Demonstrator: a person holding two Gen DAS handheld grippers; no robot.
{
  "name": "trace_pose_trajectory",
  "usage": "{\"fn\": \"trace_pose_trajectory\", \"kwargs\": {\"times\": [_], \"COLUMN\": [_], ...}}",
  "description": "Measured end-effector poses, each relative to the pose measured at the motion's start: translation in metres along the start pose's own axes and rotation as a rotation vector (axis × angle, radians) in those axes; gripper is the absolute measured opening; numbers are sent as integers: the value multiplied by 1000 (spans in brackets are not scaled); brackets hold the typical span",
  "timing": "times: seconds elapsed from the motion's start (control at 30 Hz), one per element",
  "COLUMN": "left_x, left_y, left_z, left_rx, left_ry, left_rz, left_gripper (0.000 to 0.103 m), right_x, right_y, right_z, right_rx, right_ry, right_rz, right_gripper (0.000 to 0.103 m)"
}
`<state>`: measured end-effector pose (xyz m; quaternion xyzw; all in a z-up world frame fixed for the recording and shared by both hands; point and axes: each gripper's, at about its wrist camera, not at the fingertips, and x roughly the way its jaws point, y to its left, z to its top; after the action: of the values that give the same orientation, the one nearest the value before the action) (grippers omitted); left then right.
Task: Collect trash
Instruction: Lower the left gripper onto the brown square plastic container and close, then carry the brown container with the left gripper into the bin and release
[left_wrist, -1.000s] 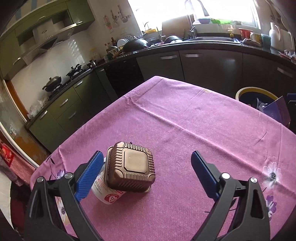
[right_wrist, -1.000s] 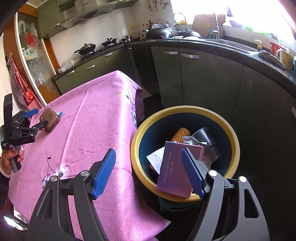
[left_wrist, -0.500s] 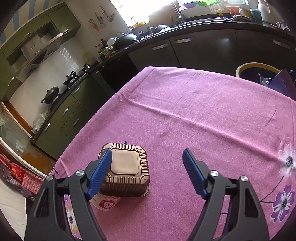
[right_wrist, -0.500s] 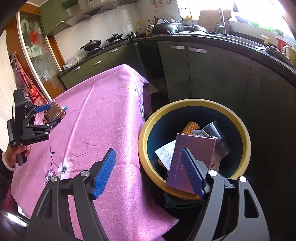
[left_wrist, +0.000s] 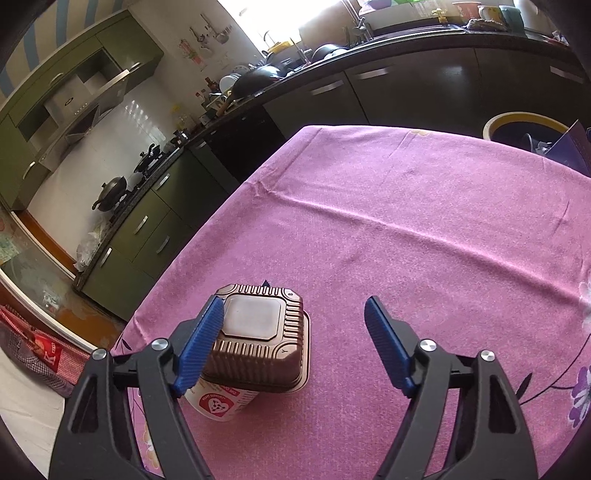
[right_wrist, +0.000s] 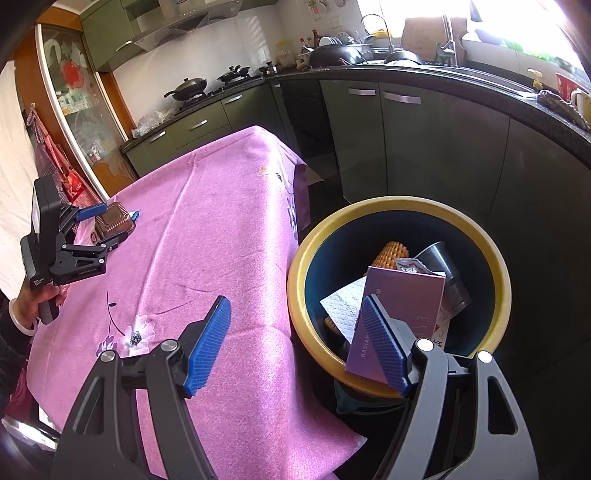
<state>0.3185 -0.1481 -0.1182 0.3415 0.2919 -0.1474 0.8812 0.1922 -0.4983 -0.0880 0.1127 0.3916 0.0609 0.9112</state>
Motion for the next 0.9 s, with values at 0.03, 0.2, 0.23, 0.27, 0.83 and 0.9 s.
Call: {"fn": "trace_pose_trajectory", "kwargs": {"times": [0.03, 0.2, 0.23, 0.27, 0.83, 0.9], "left_x": [1, -3, -3, -3, 11, 5], "left_y": [-1, 6, 8, 11, 8, 10], "left_z": [0, 1, 1, 1, -2, 0], "left_rx": [7, -15, -27, -38, 9, 7], "left_ry": [1, -9, -7, -1, 53, 39], "left_rz": [7, 26, 17, 10, 7, 2], "left_gripper": [75, 79, 81, 81, 56, 56], "right_x": [1, 2, 2, 2, -1, -2], "right_y": [0, -5, -7, -8, -12, -12], "right_z": [-1, -3, -4, -5, -7, -7], "right_rx": [0, 5, 8, 9, 32, 33], "right_ry": [2, 4, 5, 6, 4, 2], "right_rz": [2, 10, 10, 8, 24, 24], "right_gripper": [73, 73, 73, 73, 73, 73]}}
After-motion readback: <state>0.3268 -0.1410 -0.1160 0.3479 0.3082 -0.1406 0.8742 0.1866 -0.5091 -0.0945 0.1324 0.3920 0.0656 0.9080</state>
